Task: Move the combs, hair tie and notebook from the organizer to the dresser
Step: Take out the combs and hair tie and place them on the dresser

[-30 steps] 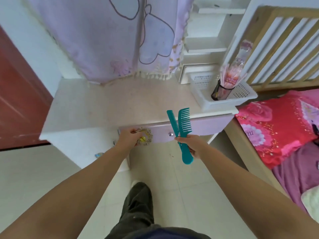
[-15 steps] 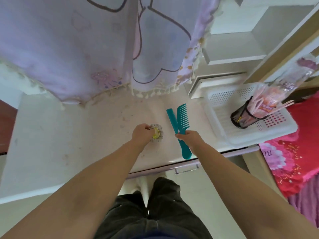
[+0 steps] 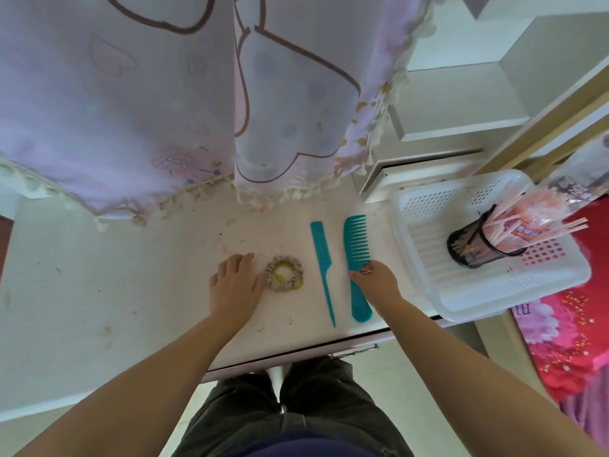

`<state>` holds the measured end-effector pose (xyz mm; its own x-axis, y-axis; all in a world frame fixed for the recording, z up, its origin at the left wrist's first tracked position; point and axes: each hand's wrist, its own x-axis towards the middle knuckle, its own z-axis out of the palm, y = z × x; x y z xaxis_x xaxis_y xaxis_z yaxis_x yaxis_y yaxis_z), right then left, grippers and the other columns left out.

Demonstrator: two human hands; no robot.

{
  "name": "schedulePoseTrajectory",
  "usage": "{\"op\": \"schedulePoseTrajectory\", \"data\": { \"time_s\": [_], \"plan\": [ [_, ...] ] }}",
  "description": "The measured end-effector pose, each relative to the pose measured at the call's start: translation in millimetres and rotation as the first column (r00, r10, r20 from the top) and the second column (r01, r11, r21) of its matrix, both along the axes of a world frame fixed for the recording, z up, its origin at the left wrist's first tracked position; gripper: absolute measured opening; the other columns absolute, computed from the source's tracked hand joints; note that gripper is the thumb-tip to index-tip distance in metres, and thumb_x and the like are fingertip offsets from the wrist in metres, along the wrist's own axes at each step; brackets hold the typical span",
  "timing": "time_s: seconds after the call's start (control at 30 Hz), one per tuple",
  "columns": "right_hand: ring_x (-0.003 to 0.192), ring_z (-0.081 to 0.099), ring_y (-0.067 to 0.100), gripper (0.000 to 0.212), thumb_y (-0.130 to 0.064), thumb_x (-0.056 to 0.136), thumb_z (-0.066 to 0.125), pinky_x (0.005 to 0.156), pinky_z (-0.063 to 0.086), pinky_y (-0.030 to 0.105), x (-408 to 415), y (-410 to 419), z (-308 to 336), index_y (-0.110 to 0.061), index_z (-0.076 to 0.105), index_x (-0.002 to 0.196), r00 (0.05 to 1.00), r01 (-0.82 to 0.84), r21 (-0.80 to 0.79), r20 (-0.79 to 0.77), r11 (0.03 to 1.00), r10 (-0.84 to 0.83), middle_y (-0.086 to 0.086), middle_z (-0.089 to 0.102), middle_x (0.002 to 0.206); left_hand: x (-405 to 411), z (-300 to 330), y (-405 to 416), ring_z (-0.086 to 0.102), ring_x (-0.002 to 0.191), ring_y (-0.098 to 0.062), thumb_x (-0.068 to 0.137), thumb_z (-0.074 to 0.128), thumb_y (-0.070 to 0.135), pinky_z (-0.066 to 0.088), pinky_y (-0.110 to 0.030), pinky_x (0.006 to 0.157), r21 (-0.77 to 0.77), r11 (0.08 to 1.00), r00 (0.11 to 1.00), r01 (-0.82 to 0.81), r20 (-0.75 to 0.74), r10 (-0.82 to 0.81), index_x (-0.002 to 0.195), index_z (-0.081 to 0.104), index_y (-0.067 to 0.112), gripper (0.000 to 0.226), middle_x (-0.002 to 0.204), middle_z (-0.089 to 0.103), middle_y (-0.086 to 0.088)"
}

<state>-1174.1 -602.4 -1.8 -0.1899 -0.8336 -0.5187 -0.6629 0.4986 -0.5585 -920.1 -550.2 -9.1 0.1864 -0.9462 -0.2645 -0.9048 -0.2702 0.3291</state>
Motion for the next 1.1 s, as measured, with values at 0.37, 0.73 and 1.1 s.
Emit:
{"op": "schedulePoseTrajectory", "data": {
  "time_s": [0.37, 0.73, 1.1],
  "plan": [
    [0.097, 0.06, 0.03, 0.035, -0.034, 0.089, 0.053, 0.08, 0.051, 0.039, -5.8, 24.7, 10.2, -0.006, 0.056, 0.11, 0.976, -0.084, 0.001, -0.201, 0.997, 0.082, 0.016, 0.06, 0.113, 13.8, -28.0, 20.8, -0.003, 0.146, -0.022, 0.094, 0.023, 0.041, 0.001, -0.047, 0.119, 0.126, 0.969, 0.969, 0.212, 0.1, -0.225, 0.147, 0.003, 0.021, 0.06, 0.16, 0.0, -0.005],
    [0.119, 0.047, 0.028, 0.039, -0.037, 0.096, 0.035, 0.099, 0.038, 0.042, -19.2, 228.4, 31.7, -0.016, 0.05, 0.125, 0.862, 0.152, -0.147, -0.463, 0.977, -0.204, 0.009, 0.052, 0.129, -80.8, 35.0, 52.7, 0.029, 0.138, -0.029, 0.093, 0.034, 0.034, 0.022, -0.046, 0.113, -0.135, 0.585, 0.6, 0.8, 0.166, -0.782, 0.145, 0.018, 0.011, 0.059, 0.151, 0.029, -0.016],
    [0.137, 0.027, 0.022, 0.042, -0.039, 0.096, 0.03, 0.113, 0.016, 0.049, -12.5, 600.9, 22.2, -0.024, 0.037, 0.134, 0.479, 0.755, -0.151, -0.538, 0.639, -0.694, 0.003, 0.036, 0.147, -254.2, 45.5, 336.9, 0.028, 0.137, -0.028, 0.093, 0.036, 0.038, 0.022, -0.046, 0.113, -0.048, -0.285, -0.277, 0.957, 0.119, -0.953, 0.144, 0.023, 0.015, 0.058, 0.15, 0.029, -0.013]
  ]
}}
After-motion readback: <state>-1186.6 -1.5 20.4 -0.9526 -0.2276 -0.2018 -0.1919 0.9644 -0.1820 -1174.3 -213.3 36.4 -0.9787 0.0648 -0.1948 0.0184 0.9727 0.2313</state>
